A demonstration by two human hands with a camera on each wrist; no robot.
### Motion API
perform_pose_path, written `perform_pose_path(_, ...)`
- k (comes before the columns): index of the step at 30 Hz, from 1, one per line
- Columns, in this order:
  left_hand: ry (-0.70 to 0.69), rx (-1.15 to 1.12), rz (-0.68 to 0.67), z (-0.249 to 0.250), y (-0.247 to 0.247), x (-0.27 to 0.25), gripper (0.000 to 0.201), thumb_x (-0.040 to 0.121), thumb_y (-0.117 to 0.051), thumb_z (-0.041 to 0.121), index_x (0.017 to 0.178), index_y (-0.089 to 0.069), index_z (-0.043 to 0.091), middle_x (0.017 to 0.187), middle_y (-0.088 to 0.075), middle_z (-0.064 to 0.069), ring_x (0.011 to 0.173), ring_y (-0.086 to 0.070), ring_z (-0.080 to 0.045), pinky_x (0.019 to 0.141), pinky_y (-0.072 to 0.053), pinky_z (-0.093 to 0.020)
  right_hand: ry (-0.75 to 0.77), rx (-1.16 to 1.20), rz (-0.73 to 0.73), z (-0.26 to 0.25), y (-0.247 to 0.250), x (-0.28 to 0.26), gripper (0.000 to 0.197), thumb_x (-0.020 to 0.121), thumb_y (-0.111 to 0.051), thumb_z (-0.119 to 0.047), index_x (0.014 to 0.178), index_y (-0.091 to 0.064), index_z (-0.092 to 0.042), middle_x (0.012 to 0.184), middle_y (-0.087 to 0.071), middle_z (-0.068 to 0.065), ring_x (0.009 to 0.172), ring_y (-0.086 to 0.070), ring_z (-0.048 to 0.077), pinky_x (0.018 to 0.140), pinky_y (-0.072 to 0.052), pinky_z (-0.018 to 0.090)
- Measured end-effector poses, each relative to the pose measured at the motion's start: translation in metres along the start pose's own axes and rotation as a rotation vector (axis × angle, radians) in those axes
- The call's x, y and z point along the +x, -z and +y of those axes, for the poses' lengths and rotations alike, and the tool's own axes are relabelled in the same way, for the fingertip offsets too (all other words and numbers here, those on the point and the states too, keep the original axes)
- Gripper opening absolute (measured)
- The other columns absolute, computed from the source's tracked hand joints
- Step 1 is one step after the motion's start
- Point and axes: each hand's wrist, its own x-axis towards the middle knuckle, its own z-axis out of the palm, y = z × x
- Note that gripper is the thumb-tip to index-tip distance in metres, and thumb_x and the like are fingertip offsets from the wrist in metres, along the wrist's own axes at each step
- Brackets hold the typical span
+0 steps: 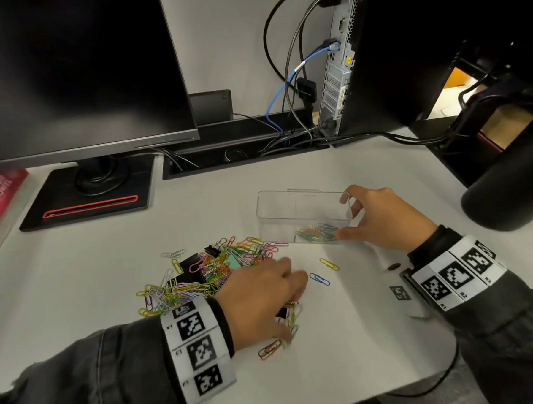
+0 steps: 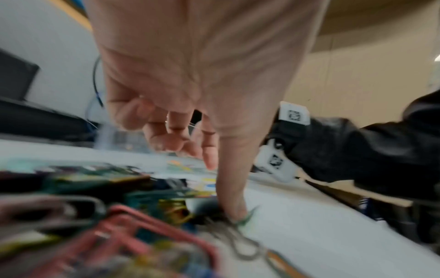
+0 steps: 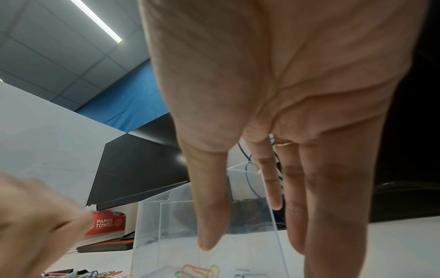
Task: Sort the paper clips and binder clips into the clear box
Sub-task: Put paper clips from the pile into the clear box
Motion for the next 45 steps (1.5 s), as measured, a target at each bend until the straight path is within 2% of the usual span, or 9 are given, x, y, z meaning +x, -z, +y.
perform_pose_path(7,0.141,-0.160,0.164,-0.031,0.017,0.005,0.033,0.084,-0.062,0.050,0.111,-0.051,0.035,0.110,-0.046,0.015,0.103,-0.049,-0.006,0.073,-0.048,-0.031,-0.040,-0.048,-0.007,-0.002,0.003,-0.004,0.057,0.069,-0.079,-0.044,0.112,-0.049,-0.021,0.093,-0.063,-0.001,0.073,-0.056,0.011,0.066,-0.047,0.027)
perform_pose_path(11,0.230,-0.092,0.205,-0.050,0.021,-0.004,0.041,0.081,-0.059,0.059,0.116,-0.051,0.038,0.113,-0.045,0.018,0.104,-0.048,-0.005,0.070,-0.045,-0.028,-0.110,-0.247,0.095,-0.014,0.018,-0.013,0.055,0.066,-0.078,-0.053,0.089,-0.048,-0.014,0.078,-0.060,0.005,0.069,-0.058,0.023,0.057,-0.047,0.031)
perform_pose_path(16,0.108,-0.087,0.175,-0.046,0.016,-0.008,0.037,0.085,-0.059,0.053,0.119,-0.052,0.042,0.120,-0.045,0.018,0.110,-0.045,-0.005,0.077,-0.044,-0.026,0.128,-0.129,-0.042,-0.051,0.020,-0.034,0.027,0.073,-0.077,-0.036,0.066,-0.058,-0.019,0.063,-0.062,-0.004,0.056,-0.060,0.011,0.062,-0.053,0.030)
perform_pose_path(18,0.049,-0.054,0.153,-0.040,0.010,-0.004,0.035,0.088,-0.057,0.046,0.122,-0.054,0.040,0.122,-0.047,0.015,0.113,-0.045,-0.008,0.083,-0.044,-0.028,0.225,-0.052,-0.172,-0.063,0.005,-0.038,0.015,0.074,-0.077,-0.031,0.078,-0.066,-0.022,0.072,-0.066,-0.009,0.062,-0.060,0.003,0.063,-0.049,0.022)
perform_pose_path(24,0.025,0.053,0.108,-0.037,0.008,0.008,0.028,0.088,-0.060,0.041,0.115,-0.060,0.032,0.121,-0.050,0.009,0.114,-0.046,-0.014,0.083,-0.047,-0.033,0.354,-0.120,-0.312,-0.068,-0.038,-0.024,0.065,0.072,-0.078,-0.027,0.131,-0.049,-0.027,0.109,-0.056,0.001,0.086,-0.048,0.012,0.075,-0.043,0.027)
perform_pose_path(32,-0.004,0.006,0.183,-0.040,0.011,0.006,0.014,0.085,-0.062,0.038,0.096,-0.057,0.030,0.102,-0.061,0.011,0.098,-0.053,-0.013,0.075,-0.041,-0.030,0.409,-0.168,-0.304,-0.076,-0.052,-0.018,0.046,0.069,-0.077,-0.032,0.111,-0.060,-0.024,0.096,-0.050,0.001,0.092,-0.051,0.022,0.079,-0.045,0.035)
perform_pose_path(38,0.151,-0.468,0.401,-0.069,0.024,-0.016,0.019,0.076,-0.076,0.036,0.086,-0.060,0.031,0.082,-0.065,0.015,0.077,-0.061,-0.004,0.065,-0.048,-0.022,0.399,-0.209,-0.248,-0.071,-0.048,-0.016,0.017,0.071,-0.072,-0.020,0.083,-0.060,-0.018,0.084,-0.057,-0.002,0.079,-0.054,0.020,0.068,-0.047,0.033)
perform_pose_path(41,0.233,-0.522,0.492,-0.086,0.028,-0.030,0.019,0.078,-0.076,0.022,0.089,-0.061,0.028,0.081,-0.065,0.014,0.073,-0.062,-0.006,0.056,-0.043,-0.010,0.407,-0.202,-0.236,-0.076,-0.045,-0.014,0.030,0.075,-0.072,-0.022,0.102,-0.059,-0.020,0.099,-0.057,0.001,0.086,-0.057,0.021,0.073,-0.049,0.035)
perform_pose_path(45,0.372,-0.429,0.402,-0.105,0.022,-0.043,0.017,0.082,-0.072,0.019,0.091,-0.060,0.029,0.083,-0.066,0.013,0.070,-0.064,-0.005,0.067,-0.051,-0.023,0.512,-0.217,-0.288,-0.092,-0.053,-0.004,0.070,0.077,-0.072,-0.019,0.139,-0.039,-0.019,0.135,-0.045,0.003,0.118,-0.050,0.025,0.095,-0.047,0.043)
